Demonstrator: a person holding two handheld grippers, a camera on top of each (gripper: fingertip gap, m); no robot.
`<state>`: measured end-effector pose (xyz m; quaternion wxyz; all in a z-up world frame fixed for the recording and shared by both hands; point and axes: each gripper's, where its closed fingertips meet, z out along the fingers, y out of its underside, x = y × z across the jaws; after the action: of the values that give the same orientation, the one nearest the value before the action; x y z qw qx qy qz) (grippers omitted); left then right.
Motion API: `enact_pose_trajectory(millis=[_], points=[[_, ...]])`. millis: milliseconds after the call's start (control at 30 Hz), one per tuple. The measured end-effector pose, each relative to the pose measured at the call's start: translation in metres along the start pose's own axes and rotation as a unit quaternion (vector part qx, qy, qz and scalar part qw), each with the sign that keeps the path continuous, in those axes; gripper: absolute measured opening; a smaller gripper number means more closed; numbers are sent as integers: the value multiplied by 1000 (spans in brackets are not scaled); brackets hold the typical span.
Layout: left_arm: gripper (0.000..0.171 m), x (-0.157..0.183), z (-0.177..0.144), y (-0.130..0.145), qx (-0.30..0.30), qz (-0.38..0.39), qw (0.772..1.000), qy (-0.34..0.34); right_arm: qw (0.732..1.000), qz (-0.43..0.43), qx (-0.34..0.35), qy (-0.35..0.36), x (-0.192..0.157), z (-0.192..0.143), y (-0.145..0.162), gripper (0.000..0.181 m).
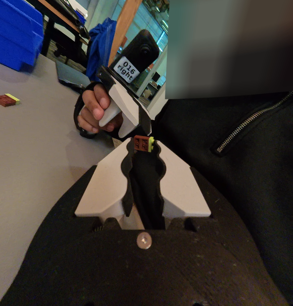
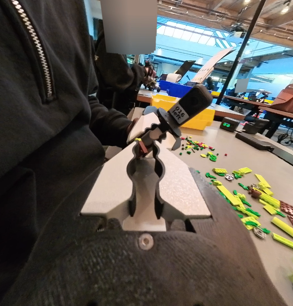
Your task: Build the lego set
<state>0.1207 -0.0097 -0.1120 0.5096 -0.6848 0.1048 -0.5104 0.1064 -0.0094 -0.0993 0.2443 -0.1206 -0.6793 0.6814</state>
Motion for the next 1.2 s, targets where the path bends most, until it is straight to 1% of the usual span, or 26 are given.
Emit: enact_pose_trajectory(millis=[100,233,367,500,600,633,800,967,1200], points=[[20,5,4,13,-38,-11,999,22,999,6,-11,-39,-13,1,2,14],[20,11,12,32,-92,-18,995,43,994,30,-53,-94,-33,3,11,15],[20,17,16,42,-118,-25,991,64,987,38,-85,-127,-46,4,18,14],[20,20,16,41,-118,-31,990,78,983,45,-106,-144,-53,2,23,15],[20,21,17,43,-124,-37,988,81,982,40,-112,-146,-54,2,25,10],[20,21,17,44,-126,-38,988,83,982,37,-113,-149,-56,3,25,7],[20,23,17,43,-122,-43,987,92,983,21,-102,-149,-56,3,23,6],[20,26,18,41,-111,-48,987,102,983,35,-92,-156,-57,3,19,6],[19,24,18,41,-110,-50,988,97,980,64,-102,-158,-55,3,21,6]])
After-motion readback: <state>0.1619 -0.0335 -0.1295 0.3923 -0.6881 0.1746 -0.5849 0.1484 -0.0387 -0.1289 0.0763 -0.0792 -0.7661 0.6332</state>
